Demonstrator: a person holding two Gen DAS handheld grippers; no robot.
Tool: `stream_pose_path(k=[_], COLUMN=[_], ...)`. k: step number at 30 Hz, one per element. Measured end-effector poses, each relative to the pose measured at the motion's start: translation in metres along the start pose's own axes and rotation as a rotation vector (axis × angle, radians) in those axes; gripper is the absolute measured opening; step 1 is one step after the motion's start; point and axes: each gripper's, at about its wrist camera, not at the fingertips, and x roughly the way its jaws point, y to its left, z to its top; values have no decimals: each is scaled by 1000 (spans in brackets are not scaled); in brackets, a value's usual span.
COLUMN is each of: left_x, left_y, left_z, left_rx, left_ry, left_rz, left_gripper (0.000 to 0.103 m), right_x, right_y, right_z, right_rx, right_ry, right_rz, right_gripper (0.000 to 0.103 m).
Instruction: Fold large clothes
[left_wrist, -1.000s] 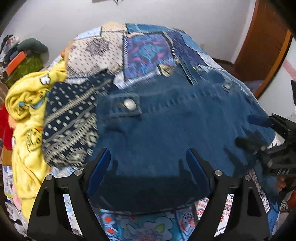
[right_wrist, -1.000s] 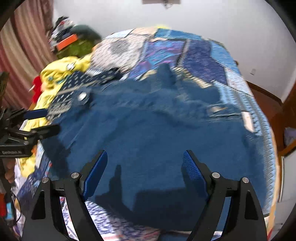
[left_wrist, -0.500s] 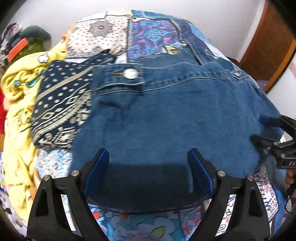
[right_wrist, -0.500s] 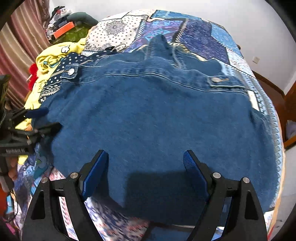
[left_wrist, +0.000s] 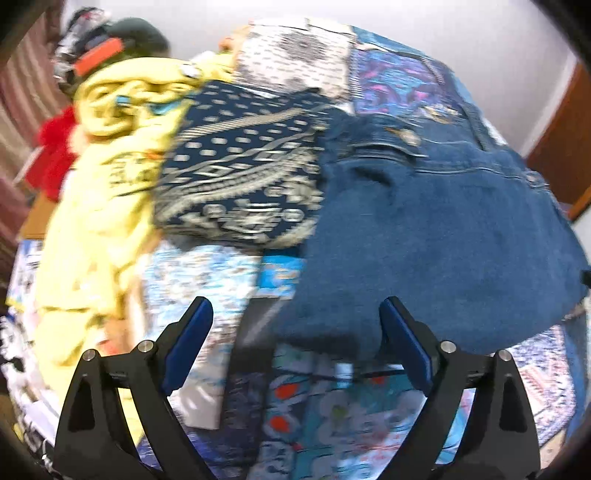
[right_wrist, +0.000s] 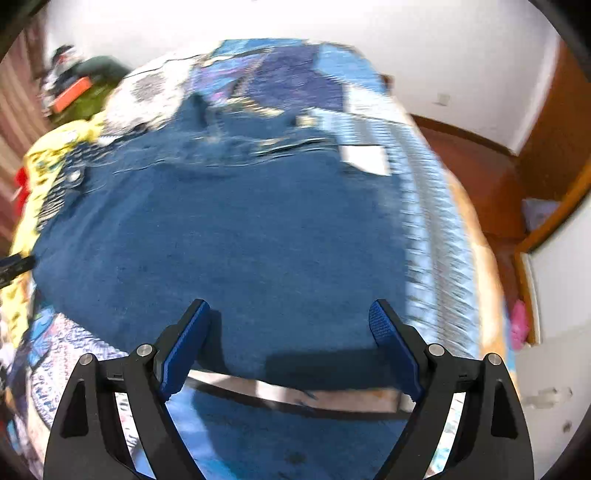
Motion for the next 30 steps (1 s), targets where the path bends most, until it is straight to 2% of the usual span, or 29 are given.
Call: stream_pose_path(k=[2,3,8,10,13,16,20,24,28,29,30], left_x=[-2,-1,-6,-17,-33,-38,-21,0,22,27,35], left_y=[9,14,33,38,41,34,15,-3,-6,-5,-3], left_z=[-6,-9,-21,-24,-27,-30,-34,-36,-34,-32,-31], left_rx=[-15,-27,-67,-108,-186,-259,-307,-354,-433,-449,-475], left_ry=[-8,-1,13,-1,-26,-13,55,103,122,121,119], left_rz=[26,30,83,34,-88,-246,-401,-525,-607,-621,-645], left_gripper=[93,93,93,93,93,93,93,93,92,90,83], right_x=[-1,-1,-3,-5,-16,-30,-32,-9,17,20,19], right_y=[-7,-14,-43,-43,-33,-17,12,45,60,64,67], right_z=[-5,-10,-22,-23,-19,-10,3,6,3,0,-2], right_rx=[0,15,162,183,151,116,65,-10,-69,-89,-101], right_ry=[12,16,45,51,29,-21,-50,-4,47,33,21], right_rz=[-80,-81,40,32,-12,22,72,98,83,61,50], right_gripper=[86,86,86,86,86,86,86,86,87,89,90])
